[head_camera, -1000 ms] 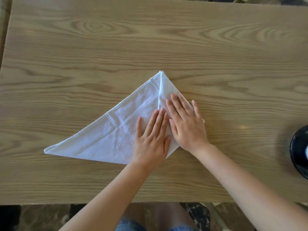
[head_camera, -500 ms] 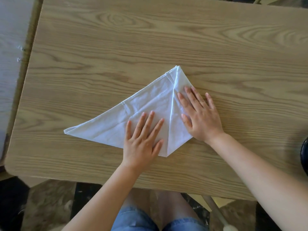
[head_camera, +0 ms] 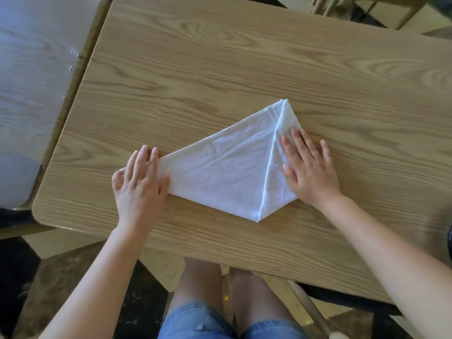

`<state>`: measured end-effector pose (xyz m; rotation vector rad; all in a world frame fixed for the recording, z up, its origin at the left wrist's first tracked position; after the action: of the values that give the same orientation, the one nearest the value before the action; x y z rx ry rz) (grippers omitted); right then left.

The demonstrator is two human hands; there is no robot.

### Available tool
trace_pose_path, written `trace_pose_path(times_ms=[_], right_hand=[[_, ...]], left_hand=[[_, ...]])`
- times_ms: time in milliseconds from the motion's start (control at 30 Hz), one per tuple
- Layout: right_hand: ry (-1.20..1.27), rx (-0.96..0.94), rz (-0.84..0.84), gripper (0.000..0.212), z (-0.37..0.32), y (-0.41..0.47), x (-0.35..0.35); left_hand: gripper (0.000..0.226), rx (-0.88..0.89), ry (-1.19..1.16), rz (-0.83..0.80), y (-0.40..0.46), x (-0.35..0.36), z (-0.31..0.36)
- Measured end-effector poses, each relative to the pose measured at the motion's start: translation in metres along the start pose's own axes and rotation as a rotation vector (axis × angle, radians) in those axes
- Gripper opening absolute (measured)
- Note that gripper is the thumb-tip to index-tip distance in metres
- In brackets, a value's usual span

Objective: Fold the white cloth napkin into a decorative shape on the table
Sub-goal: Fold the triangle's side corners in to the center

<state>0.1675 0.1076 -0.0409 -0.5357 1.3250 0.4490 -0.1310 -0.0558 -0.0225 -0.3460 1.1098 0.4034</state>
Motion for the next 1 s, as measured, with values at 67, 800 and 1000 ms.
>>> trace_pose_path(times_ms=[67, 800, 1000], right_hand=[[-0.003, -0.002, 0.007, 0.059, -0.001, 0.0, -0.002], [0.886, 0.123, 0.323, 0.005, -0.075, 0.019, -0.108], [1.036, 0.378, 0.224, 0.019, -0.043, 0.047, -0.093]], left_hand=[[0.044, -0.082, 0.01, 0.051, 0.007, -0.017, 0.001], [0.057, -0.553, -1.579, -0.504, 0.043, -0.048, 0.14], [0.041, -0.248, -1.245, -0.297, 0.052, -0.03, 0.134]])
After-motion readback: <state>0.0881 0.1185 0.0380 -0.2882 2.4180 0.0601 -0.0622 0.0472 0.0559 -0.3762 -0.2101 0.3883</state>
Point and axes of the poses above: each hand's wrist, its own y-axis towards the middle knuckle, its own x-axis out of the palm, z = x × y, the point moved 1 cm from there along y, towards the middle knuckle, and after that the axes turned 14 degrees about -y, right-handed, at the moved point
